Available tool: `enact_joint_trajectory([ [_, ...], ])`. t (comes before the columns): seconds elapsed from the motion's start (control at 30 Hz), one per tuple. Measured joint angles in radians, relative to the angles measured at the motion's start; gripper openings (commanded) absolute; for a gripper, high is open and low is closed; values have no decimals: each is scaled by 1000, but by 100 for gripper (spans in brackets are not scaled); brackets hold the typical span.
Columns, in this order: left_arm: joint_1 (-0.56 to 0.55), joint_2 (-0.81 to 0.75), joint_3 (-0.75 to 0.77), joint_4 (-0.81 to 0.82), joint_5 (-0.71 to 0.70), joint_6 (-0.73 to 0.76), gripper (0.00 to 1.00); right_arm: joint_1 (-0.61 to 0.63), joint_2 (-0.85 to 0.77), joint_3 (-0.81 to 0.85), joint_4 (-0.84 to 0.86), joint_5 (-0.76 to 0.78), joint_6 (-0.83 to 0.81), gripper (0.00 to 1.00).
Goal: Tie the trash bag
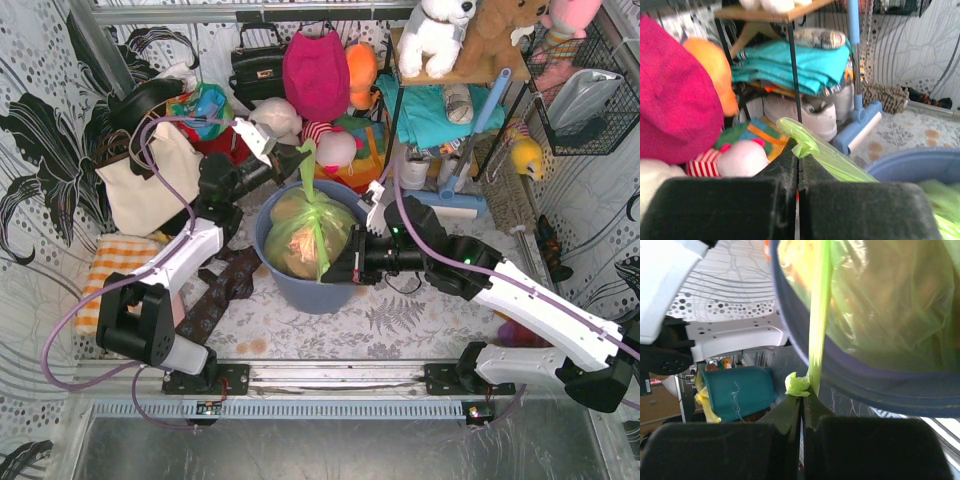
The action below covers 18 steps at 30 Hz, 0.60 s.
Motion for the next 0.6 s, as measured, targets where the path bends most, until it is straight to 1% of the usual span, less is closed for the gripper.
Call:
enact_joint_trajectory([
  [0.1, 0, 9, -64, 13, -2, -12, 0, 0, 0, -51, 10, -9, 18, 0],
  [0.23, 0, 31, -76, 6, -6, -16, 0, 0, 1, -37, 13, -10, 21, 0],
  [0.3, 0, 34, -58, -10, -6, -15, 0, 0, 7, 0, 3, -12, 16, 0],
  [0.43, 0, 35, 24, -40, -8, -2, 0, -1, 21, 94, -2, -13, 4, 0],
  [0.53, 0, 35, 76, -49, -9, 11, 0, -3, 21, 117, -4, -13, -9, 0],
  [0.6, 0, 35, 81, -53, -10, 19, 0, -3, 19, 113, -7, -14, -10, 0],
])
